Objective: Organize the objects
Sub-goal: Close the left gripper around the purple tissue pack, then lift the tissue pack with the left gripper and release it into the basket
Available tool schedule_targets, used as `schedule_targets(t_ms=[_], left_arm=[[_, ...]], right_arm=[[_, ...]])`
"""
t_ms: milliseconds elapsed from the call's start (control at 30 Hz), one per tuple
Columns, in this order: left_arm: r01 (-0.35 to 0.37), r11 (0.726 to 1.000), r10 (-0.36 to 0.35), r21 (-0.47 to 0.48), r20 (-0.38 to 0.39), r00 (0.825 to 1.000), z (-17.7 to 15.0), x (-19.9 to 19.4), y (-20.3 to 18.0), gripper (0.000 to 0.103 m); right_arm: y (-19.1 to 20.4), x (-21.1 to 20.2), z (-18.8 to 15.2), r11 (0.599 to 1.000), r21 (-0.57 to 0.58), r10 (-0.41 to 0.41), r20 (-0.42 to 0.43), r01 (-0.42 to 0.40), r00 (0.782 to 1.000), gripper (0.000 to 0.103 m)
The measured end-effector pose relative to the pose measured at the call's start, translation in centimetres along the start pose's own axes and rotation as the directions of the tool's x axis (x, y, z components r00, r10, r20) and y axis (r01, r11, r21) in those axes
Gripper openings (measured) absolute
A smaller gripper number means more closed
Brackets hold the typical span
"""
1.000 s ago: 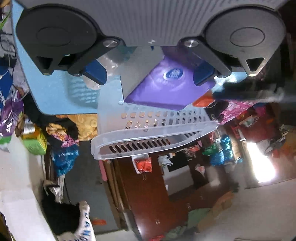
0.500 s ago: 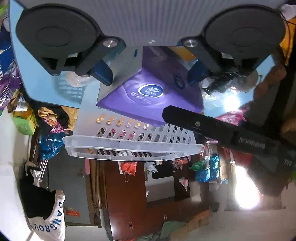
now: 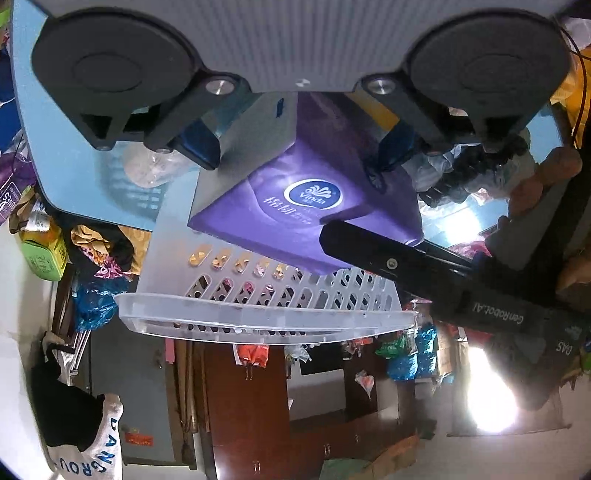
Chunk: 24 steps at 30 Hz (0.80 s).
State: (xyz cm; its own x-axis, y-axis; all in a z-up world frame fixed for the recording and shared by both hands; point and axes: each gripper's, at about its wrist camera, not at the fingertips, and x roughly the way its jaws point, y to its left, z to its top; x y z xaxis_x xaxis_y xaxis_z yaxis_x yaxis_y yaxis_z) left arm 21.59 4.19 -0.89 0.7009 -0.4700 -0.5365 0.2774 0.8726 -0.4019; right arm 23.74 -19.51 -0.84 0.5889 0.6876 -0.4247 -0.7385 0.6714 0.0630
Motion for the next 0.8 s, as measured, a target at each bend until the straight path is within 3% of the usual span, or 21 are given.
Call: schedule_targets(t_ms=[300,500,800], left_arm=[[-0.056,0.996,0.052,0.074,0.055,0.997,-0.7,-1.3,-2.3,0.085],[-0.060,0.991,0.043,0.116,0.140,0.989,-0.9,-4.3,-4.5,0.085],[-0.093,0.974,0.036,0.206,0.264,0.964,3.2,-9.8,-9.0,0.084]], right_arm=[[2.3,-0.9,-0.4,0.993,-0.089,-0.080,0.039,0.084,0.996,0.095],[3.9,-3.6,0.4,0.985,-0.123,-0.101,0.129,0.117,0.986,0.095],[5.0,-7.2,6.2,0.980,-0.149,-0.095,0.238,0.133,0.967,0.095]])
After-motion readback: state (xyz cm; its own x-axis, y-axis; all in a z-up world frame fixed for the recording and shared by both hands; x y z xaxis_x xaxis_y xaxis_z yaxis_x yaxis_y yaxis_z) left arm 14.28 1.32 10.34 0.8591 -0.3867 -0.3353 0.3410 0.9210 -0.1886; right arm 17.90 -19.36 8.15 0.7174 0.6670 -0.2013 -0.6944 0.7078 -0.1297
